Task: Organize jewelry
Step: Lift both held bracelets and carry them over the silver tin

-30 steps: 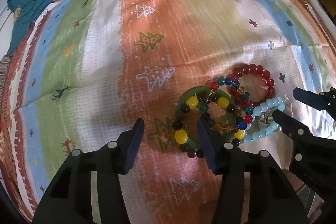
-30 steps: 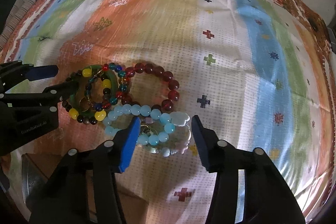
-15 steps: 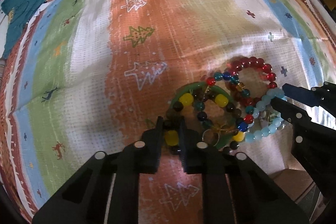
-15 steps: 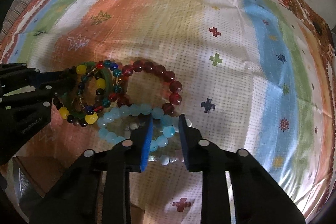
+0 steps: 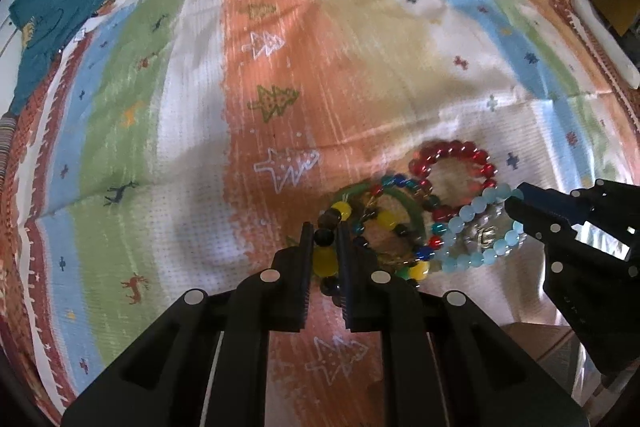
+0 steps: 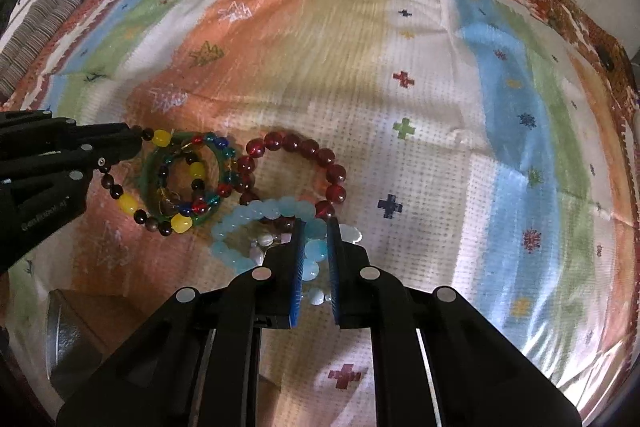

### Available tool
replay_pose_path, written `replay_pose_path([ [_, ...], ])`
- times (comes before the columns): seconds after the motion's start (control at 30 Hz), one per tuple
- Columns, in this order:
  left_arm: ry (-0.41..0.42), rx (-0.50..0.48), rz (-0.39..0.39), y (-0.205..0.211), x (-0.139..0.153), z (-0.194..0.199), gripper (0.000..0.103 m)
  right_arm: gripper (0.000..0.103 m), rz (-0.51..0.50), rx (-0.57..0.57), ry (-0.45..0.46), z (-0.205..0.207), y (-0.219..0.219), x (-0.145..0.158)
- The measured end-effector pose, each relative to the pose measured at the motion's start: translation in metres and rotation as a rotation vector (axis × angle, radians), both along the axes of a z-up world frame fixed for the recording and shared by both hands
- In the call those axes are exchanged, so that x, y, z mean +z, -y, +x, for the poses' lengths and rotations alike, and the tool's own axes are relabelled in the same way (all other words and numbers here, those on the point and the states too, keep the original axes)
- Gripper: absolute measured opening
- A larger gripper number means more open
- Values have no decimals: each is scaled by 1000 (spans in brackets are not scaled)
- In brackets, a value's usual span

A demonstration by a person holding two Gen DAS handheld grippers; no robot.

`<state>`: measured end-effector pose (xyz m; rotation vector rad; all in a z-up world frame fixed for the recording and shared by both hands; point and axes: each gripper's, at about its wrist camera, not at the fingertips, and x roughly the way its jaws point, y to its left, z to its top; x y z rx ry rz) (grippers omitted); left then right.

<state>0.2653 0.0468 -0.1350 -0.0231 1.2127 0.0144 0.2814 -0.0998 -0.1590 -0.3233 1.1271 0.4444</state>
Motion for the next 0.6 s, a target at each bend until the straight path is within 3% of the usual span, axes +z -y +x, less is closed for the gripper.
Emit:
replay_pose_path([
  [0.27, 73, -13, -18, 3, 35, -6, 11, 12, 38, -24, 39, -1, 11, 22],
  [0.6, 114, -14, -20, 3, 52, -10, 11, 12, 50, -35, 83, -8, 18, 38],
])
